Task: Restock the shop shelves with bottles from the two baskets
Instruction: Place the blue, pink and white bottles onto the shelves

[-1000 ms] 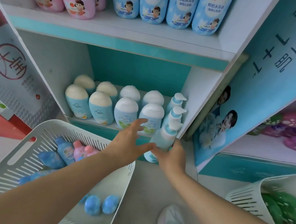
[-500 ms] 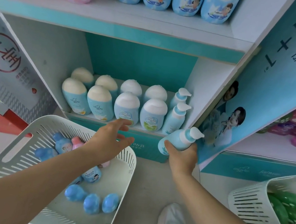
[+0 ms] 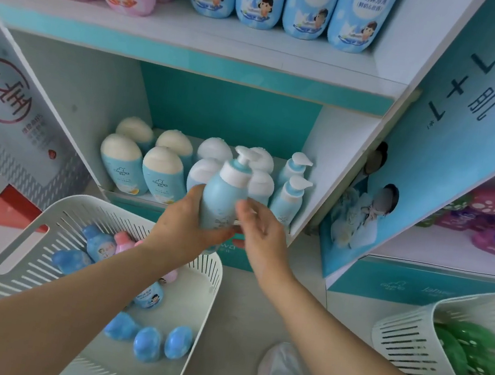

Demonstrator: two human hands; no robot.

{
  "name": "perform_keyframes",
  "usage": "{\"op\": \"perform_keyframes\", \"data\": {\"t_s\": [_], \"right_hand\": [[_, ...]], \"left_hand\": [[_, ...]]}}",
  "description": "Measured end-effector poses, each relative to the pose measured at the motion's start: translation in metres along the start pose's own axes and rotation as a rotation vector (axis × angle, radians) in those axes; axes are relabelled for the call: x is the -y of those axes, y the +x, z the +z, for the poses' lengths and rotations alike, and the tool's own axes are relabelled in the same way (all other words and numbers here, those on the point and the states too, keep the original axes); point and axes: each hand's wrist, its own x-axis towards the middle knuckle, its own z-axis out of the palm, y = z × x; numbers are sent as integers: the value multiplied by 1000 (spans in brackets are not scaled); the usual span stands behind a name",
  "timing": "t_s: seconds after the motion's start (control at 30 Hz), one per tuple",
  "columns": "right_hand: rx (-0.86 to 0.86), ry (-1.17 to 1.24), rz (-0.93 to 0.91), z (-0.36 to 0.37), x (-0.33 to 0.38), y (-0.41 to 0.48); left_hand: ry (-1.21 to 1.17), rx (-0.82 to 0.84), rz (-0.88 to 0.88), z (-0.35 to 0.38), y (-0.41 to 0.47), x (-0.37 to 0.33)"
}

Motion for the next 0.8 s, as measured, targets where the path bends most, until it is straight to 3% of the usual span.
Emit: {"op": "perform_keyframes", "data": {"t_s": [0.1, 0.2, 0.8], "right_hand": [[-170, 235, 296, -17, -18, 21], [-358, 472, 443, -31, -36, 40], [-510, 887, 577, -24, -18, 75]], "left_hand": [[-37, -81, -92, -7, 3, 11], [-41, -108, -119, -14, 4, 22], [-33, -54, -131, -24, 0, 43]]}}
